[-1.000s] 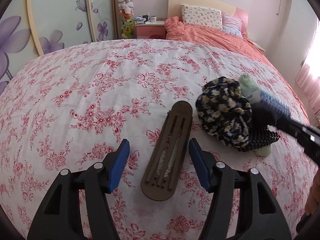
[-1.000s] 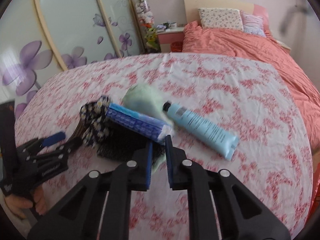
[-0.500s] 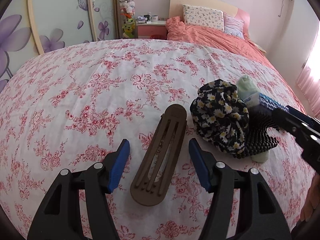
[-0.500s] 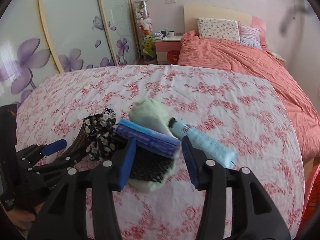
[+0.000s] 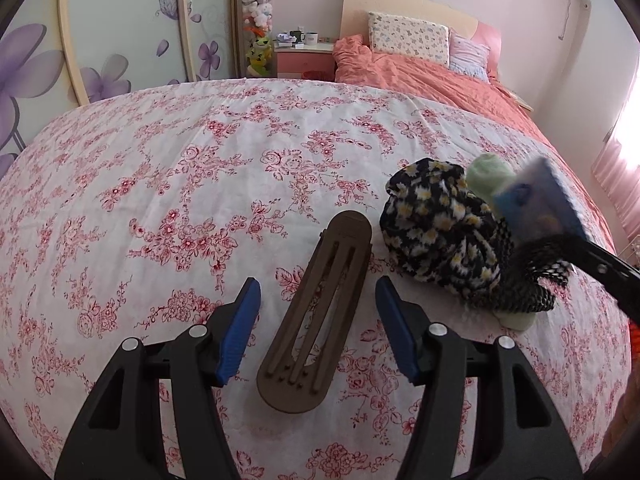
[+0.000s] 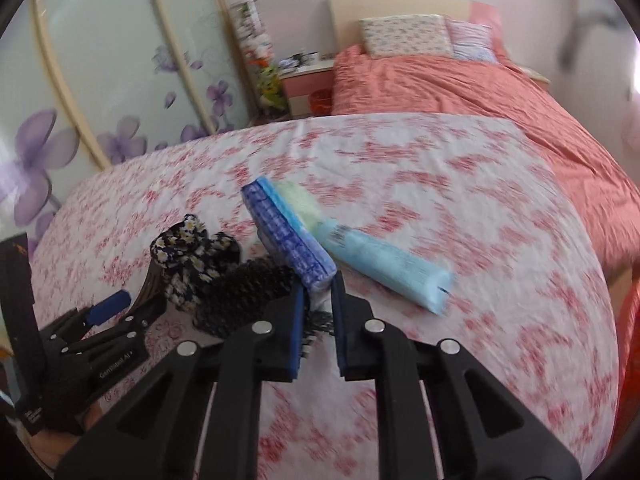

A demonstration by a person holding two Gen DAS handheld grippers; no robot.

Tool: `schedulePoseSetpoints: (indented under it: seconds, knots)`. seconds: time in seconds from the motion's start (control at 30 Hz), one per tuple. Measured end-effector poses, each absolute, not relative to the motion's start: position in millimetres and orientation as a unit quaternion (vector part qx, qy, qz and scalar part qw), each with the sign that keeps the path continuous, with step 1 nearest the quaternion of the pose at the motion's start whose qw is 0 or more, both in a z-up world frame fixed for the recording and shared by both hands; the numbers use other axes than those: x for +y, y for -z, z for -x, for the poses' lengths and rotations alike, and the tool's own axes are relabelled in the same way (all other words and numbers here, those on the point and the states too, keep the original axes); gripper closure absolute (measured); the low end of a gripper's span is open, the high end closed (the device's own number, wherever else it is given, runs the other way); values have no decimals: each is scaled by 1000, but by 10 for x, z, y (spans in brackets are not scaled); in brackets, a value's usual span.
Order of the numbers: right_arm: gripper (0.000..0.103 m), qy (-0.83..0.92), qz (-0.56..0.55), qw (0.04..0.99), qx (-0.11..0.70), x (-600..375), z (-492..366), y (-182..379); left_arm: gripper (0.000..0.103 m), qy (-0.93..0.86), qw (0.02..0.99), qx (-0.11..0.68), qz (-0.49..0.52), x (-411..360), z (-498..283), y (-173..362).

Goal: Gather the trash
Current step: 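Grasp the blue tissue packet from the pile with the right tool and lift it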

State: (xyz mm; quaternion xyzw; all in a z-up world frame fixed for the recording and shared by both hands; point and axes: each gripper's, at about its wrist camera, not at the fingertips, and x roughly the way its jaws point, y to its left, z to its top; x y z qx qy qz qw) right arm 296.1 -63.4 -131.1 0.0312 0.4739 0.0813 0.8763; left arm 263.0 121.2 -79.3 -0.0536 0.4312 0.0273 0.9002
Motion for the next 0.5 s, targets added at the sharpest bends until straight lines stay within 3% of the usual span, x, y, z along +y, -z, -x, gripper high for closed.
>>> schedulePoseSetpoints:
  seconds: [0.3,0.5]
  knots:
    - [88,15,-61,881,469,-1287,-2627,1205,45,-28,899,433,52,1185,-2577,790]
    - [80,19,-79,870,485,-1501,-2577,1337,45,-32,900,433,40,1133,-2572,802]
